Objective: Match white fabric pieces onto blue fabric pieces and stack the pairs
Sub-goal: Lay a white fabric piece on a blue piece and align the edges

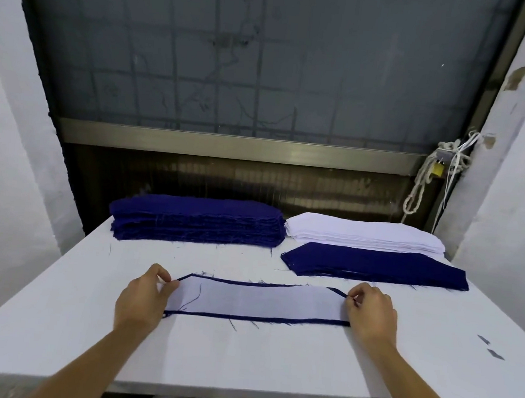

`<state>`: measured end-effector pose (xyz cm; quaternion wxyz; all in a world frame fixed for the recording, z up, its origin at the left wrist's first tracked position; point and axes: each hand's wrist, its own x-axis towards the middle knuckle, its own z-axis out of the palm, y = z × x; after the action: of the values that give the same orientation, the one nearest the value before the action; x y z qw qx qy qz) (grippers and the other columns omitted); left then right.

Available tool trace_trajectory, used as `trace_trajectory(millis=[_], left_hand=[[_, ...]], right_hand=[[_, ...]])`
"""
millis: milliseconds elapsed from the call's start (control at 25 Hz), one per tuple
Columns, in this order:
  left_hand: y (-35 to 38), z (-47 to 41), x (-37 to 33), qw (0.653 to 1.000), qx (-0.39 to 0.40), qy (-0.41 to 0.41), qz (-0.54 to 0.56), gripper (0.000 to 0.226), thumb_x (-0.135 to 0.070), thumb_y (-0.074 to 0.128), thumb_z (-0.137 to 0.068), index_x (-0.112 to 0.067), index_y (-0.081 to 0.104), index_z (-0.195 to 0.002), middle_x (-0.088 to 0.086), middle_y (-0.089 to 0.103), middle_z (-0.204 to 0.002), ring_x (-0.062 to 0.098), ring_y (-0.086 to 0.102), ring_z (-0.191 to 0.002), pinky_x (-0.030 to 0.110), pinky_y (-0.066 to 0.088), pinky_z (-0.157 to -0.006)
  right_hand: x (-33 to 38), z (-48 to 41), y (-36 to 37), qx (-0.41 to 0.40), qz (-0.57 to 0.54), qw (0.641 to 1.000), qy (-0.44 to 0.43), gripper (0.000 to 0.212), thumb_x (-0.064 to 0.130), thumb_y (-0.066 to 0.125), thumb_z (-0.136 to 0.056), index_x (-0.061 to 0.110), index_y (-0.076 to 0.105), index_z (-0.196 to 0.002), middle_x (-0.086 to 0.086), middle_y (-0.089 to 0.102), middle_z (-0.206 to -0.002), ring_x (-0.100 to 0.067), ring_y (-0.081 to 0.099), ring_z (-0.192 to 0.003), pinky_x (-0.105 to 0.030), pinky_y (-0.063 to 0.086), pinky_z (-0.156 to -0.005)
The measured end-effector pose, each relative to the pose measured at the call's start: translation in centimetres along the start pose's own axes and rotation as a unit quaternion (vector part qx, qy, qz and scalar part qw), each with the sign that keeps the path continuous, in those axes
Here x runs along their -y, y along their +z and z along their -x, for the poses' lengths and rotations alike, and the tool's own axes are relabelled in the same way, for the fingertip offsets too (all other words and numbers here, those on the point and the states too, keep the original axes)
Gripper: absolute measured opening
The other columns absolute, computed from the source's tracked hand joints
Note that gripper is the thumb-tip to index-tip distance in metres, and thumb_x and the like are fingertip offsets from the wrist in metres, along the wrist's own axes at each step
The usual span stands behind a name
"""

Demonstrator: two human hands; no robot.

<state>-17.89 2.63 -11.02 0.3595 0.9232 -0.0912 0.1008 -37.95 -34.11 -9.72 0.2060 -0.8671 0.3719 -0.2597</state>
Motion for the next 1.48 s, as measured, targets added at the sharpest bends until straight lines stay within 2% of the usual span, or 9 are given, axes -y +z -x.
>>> trace_trajectory(millis=[320,560,680,760,840,960,1280,1360,1480], left_hand=[[0.13,-0.23,0.22,1.0,-0.003,-0.013,0.011,0.021,-0.046,0.065,-0.094,-0.032,0.051,-0.086,-0.012,0.064,-0.081,0.015,0.059,-0.07,0.033,0.046,-0.061],[-0.04,-0.04,-0.15,1.0,0.003,-0.017,0.005,0.021,-0.051,0.06,-0.094,-0.032,0.052,-0.089,-0.013,0.065,-0.082,0.013,0.062,-0.07,0.031,0.045,-0.061],[-0.1,0.09,-0.22,1.0,0.012,-0.018,-0.004,0.004,-0.033,0.057,-0.093,-0.031,0.053,-0.093,-0.012,0.064,-0.082,0.013,0.061,-0.068,0.031,0.044,-0.06],[-0.21,0.2,-0.24,1.0,0.017,-0.025,-0.004,0.009,-0.023,0.054,-0.091,-0.032,0.053,-0.095,-0.013,0.064,-0.082,0.013,0.062,-0.065,0.03,0.043,-0.06],[-0.28,0.29,-0.31,0.999,0.023,-0.027,-0.001,0.016,-0.018,0.052,-0.09,-0.033,0.052,-0.094,-0.014,0.064,-0.081,0.008,0.063,-0.051,0.028,0.043,-0.057],[-0.22,0.34,-0.3,0.999,0.026,-0.024,-0.002,0.017,-0.017,0.05,-0.092,-0.034,0.05,-0.093,-0.013,0.064,-0.079,0.003,0.062,-0.042,0.026,0.041,-0.055],[-0.26,0.32,-0.35,1.0,0.016,-0.025,0.004,0.012,-0.022,0.052,-0.094,-0.033,0.052,-0.092,-0.012,0.065,-0.081,0.005,0.062,-0.044,0.027,0.043,-0.055],[-0.25,0.22,-0.31,1.0,0.002,-0.023,0.017,0.004,-0.027,0.055,-0.096,-0.031,0.054,-0.094,-0.012,0.064,-0.092,0.005,0.062,-0.049,0.026,0.042,-0.056],[-0.08,0.16,-0.27,0.999,-0.023,-0.005,0.042,0.006,-0.029,0.06,-0.097,-0.026,0.055,-0.1,-0.008,0.059,-0.102,0.011,0.061,-0.079,0.03,0.044,-0.061]], right_hand=[[-0.28,-0.25,0.18,0.006,0.03,0.999,-0.01,0.032,0.001,0.045,-0.092,0.021,0.069,-0.1,0.002,0.066,-0.098,-0.023,0.055,-0.099,-0.037,0.046,-0.08],[-0.54,-0.34,0.5,0.016,0.067,0.998,-0.017,0.035,0.0,0.045,-0.092,0.024,0.067,-0.103,0.003,0.061,-0.099,-0.022,0.05,-0.099,-0.033,0.042,-0.078],[-0.51,-0.25,0.56,0.018,0.085,0.996,-0.02,0.034,-0.001,0.047,-0.09,0.026,0.065,-0.102,0.004,0.054,-0.095,-0.021,0.046,-0.097,-0.032,0.041,-0.078],[-0.45,-0.19,0.55,0.023,0.092,0.995,-0.021,0.033,-0.001,0.048,-0.089,0.026,0.063,-0.101,0.006,0.05,-0.093,-0.02,0.045,-0.096,-0.032,0.04,-0.078],[-0.5,-0.12,0.56,0.025,0.095,0.995,-0.021,0.034,-0.002,0.049,-0.088,0.027,0.063,-0.101,0.006,0.049,-0.092,-0.02,0.045,-0.097,-0.032,0.042,-0.08],[-0.52,-0.01,0.52,0.023,0.091,0.995,-0.022,0.035,-0.003,0.049,-0.087,0.027,0.062,-0.099,0.006,0.048,-0.092,-0.019,0.042,-0.095,-0.031,0.041,-0.079],[-0.14,0.17,0.31,0.004,0.049,0.999,-0.014,0.03,-0.001,0.048,-0.088,0.024,0.064,-0.089,0.006,0.05,-0.093,-0.019,0.043,-0.095,-0.032,0.04,-0.079],[-0.04,0.19,0.28,0.0,0.034,0.999,-0.015,0.027,0.0,0.05,-0.087,0.023,0.064,-0.088,0.005,0.051,-0.092,-0.019,0.044,-0.095,-0.034,0.042,-0.081],[0.06,0.13,0.19,-0.007,0.006,1.0,-0.014,0.025,0.001,0.051,-0.088,0.022,0.064,-0.089,0.005,0.054,-0.092,-0.019,0.045,-0.099,-0.037,0.045,-0.083]])
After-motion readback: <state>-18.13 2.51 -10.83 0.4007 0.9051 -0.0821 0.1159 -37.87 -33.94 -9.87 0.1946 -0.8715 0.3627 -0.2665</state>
